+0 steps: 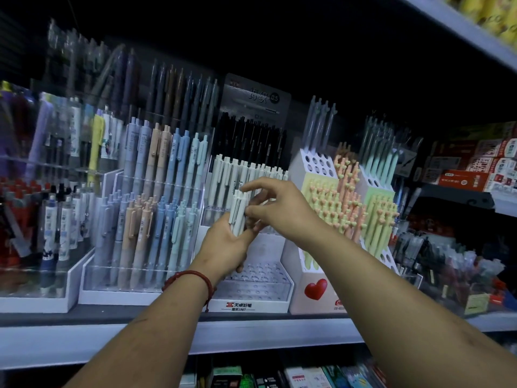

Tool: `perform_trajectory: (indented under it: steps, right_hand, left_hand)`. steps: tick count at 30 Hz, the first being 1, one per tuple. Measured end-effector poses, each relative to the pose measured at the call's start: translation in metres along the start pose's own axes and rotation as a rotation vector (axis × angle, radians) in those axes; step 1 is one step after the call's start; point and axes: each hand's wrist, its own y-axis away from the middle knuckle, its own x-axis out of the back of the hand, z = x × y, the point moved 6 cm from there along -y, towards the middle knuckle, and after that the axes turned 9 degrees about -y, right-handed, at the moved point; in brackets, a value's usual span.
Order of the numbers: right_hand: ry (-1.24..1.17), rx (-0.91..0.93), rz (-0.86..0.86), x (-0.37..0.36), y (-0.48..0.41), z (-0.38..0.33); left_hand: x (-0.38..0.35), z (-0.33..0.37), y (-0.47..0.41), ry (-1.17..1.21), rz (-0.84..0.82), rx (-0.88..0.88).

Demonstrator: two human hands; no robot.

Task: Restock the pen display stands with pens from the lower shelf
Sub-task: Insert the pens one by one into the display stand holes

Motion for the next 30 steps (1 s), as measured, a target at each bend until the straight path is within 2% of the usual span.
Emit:
perform_trajectory:
  steps: [6,11,14,17,22,30]
  right_hand:
    - [-0.065,0.009,0.076,0.009,0.002,0.004]
    - [-0.235,-0.043,0.284,0.022,0.005,-0.003]
    - [-0.14,0.062,0.497,0.055,0.0,-0.025]
    - [0.137,0.182,0.616,0.08,-0.007,-0.045]
    - [0.451,0.181,0.539,0.08,-0.02,-0.038]
    - [0.565,0.234,0.511,0.069,-0.033,-0.026]
  left_hand:
    - [0.001,0.006,0.003,-0.024,0.028,-0.062]
    - [0.004,0.002,0.004,-0.031,0.036,-0.002]
    - [0.005,0.002,0.003,-0.058,0.044,0.027]
    - [0.005,0.001,0.003,-0.055,0.045,0.036]
    - [0.004,0.0,0.002,-0.054,0.041,0.034]
    - [0.004,-0.004,0.001,-0.019,0.035,0.055]
